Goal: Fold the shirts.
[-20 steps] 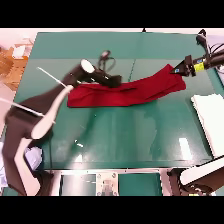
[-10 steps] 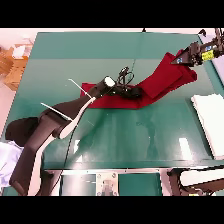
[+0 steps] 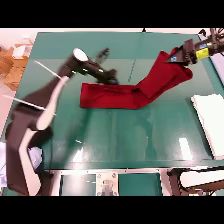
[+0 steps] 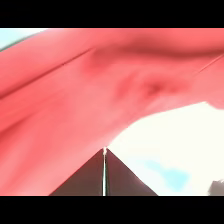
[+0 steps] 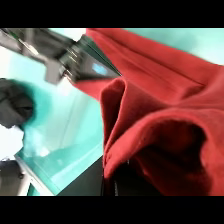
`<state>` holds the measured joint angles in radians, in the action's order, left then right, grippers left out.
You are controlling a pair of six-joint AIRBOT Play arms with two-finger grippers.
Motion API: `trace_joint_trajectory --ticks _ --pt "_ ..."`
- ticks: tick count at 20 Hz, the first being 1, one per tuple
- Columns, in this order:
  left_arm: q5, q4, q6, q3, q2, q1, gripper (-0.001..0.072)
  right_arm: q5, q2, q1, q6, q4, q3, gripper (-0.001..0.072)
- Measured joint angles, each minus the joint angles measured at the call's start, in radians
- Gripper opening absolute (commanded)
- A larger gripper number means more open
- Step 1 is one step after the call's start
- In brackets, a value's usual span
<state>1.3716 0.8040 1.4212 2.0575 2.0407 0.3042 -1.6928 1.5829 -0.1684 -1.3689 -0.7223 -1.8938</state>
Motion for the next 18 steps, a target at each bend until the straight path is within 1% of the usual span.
trace_joint_trajectory --ticks 2,4,7,8,9,10,11,12,13,15,18 --pt "0.119 0.202 0.027 0.003 -0.090 -0.083 0.0024 0.054 0.008 0.085 -0.013 0.005 0.003 0.0017" --pt "0.221 0.379 0.045 0.002 -0.161 -0.156 0.0024 0.140 0.034 0.195 -0.028 0.005 0.014 0.0018" --pt "0.293 0.525 0.060 0.003 -0.235 -0.250 0.0024 0.330 0.128 0.398 -0.037 0.008 0.026 0.0019" --pt "0.303 0.554 0.063 0.003 -0.251 -0.277 0.0024 0.411 0.174 0.470 -0.040 0.014 0.029 0.0111" --pt "0.312 0.572 0.064 0.002 -0.264 -0.298 0.0025 0.511 0.229 0.548 -0.042 0.028 0.031 0.0464" --pt "0.328 0.587 0.067 -0.003 -0.269 -0.316 0.0024 0.605 0.283 0.618 -0.042 0.043 0.031 0.0583" --pt "0.331 0.600 0.067 -0.011 -0.272 -0.330 0.0024 0.699 0.341 0.686 -0.042 0.053 0.032 0.0543" --pt "0.335 0.606 0.068 -0.018 -0.279 -0.342 0.0025 0.761 0.386 0.732 -0.043 0.057 0.033 0.0477" --pt "0.344 0.613 0.068 -0.025 -0.283 -0.350 0.0024 0.817 0.421 0.760 -0.043 0.057 0.033 0.0430" --pt "0.346 0.623 0.068 -0.036 -0.283 -0.360 0.0025 0.848 0.450 0.753 -0.043 0.048 0.026 0.0430" --pt "0.344 0.625 0.066 -0.044 -0.286 -0.366 0.0025 0.758 0.423 0.620 -0.044 0.036 0.013 0.0434"
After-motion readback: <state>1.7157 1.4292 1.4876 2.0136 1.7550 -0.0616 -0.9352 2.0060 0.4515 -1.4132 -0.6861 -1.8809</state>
